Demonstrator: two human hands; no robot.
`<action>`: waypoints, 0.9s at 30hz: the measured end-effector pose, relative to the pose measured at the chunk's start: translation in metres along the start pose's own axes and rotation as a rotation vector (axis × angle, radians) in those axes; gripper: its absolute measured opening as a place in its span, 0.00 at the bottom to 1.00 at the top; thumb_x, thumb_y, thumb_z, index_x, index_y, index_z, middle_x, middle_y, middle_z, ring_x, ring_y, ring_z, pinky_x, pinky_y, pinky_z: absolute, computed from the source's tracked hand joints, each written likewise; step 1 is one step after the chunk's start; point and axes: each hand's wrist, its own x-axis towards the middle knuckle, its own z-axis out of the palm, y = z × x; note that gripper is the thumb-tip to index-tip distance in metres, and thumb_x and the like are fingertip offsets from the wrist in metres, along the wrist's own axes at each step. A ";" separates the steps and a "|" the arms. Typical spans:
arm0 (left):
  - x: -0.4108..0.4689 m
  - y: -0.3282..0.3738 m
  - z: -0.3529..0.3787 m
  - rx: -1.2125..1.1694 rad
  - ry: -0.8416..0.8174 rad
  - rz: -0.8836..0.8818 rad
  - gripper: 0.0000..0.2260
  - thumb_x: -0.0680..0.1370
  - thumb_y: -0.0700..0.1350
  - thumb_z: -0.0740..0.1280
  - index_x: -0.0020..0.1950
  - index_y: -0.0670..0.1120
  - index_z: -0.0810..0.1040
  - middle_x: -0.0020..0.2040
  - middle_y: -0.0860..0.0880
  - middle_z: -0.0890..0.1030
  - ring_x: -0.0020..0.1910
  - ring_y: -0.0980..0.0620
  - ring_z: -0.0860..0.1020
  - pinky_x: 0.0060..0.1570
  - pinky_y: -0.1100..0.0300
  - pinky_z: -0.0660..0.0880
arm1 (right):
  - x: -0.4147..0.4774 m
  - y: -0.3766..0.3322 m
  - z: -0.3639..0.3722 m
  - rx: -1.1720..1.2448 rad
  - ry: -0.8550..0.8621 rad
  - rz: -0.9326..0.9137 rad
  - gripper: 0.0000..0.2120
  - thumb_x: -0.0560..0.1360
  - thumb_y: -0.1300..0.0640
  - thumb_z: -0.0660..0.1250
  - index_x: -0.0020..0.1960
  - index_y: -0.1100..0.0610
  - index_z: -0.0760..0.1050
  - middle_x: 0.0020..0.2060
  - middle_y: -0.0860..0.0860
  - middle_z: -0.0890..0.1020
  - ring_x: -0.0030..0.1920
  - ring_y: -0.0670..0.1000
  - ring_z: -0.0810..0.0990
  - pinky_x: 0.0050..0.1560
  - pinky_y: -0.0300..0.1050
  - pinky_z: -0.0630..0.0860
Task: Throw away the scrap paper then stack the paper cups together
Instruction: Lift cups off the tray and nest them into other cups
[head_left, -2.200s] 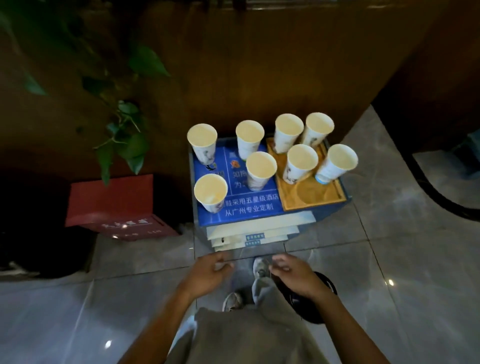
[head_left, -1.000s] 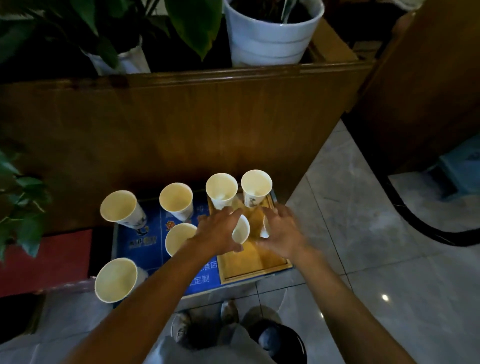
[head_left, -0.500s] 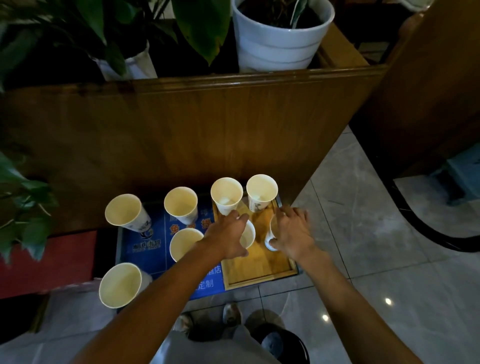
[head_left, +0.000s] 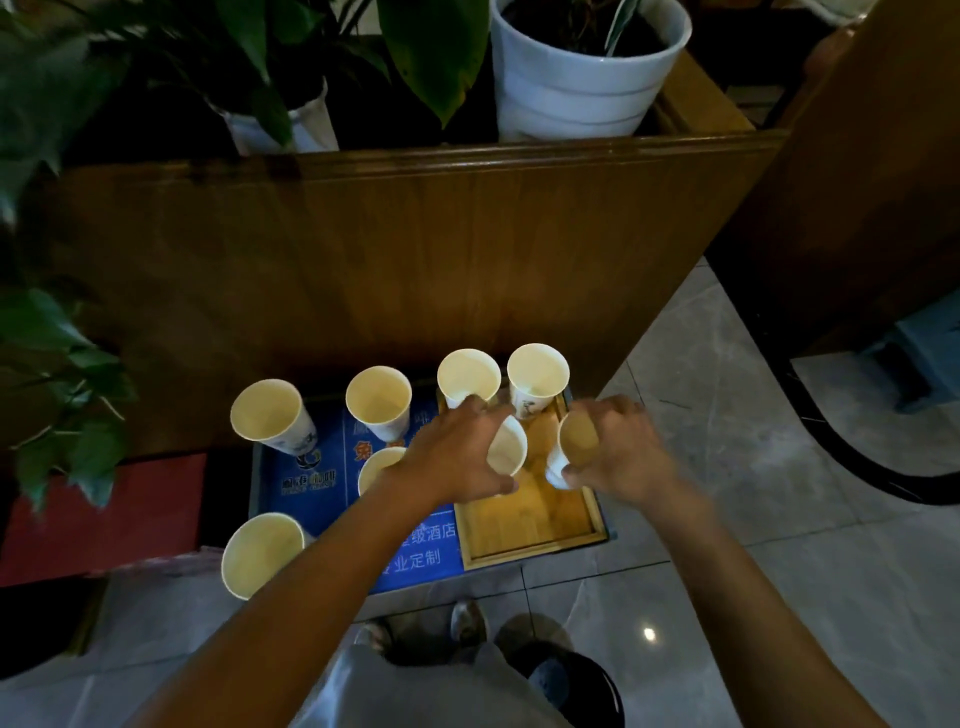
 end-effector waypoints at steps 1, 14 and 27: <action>-0.008 0.002 -0.010 -0.022 0.027 0.008 0.38 0.64 0.62 0.74 0.69 0.56 0.63 0.66 0.50 0.71 0.62 0.45 0.73 0.56 0.48 0.74 | -0.005 -0.003 -0.011 0.019 0.021 -0.002 0.40 0.56 0.43 0.79 0.66 0.49 0.70 0.61 0.54 0.77 0.63 0.57 0.71 0.58 0.50 0.71; -0.178 -0.035 -0.129 -0.096 0.460 -0.033 0.36 0.62 0.64 0.74 0.67 0.65 0.66 0.63 0.63 0.70 0.56 0.59 0.74 0.49 0.58 0.77 | -0.062 -0.113 -0.116 0.217 0.181 -0.326 0.38 0.56 0.29 0.71 0.63 0.36 0.67 0.47 0.35 0.71 0.51 0.44 0.72 0.40 0.44 0.74; -0.266 -0.102 -0.104 -0.120 0.493 -0.301 0.36 0.59 0.65 0.77 0.64 0.68 0.65 0.58 0.62 0.73 0.53 0.55 0.77 0.48 0.50 0.79 | -0.030 -0.177 -0.058 0.166 0.032 -0.392 0.38 0.55 0.30 0.74 0.61 0.36 0.66 0.52 0.37 0.72 0.52 0.44 0.73 0.44 0.47 0.75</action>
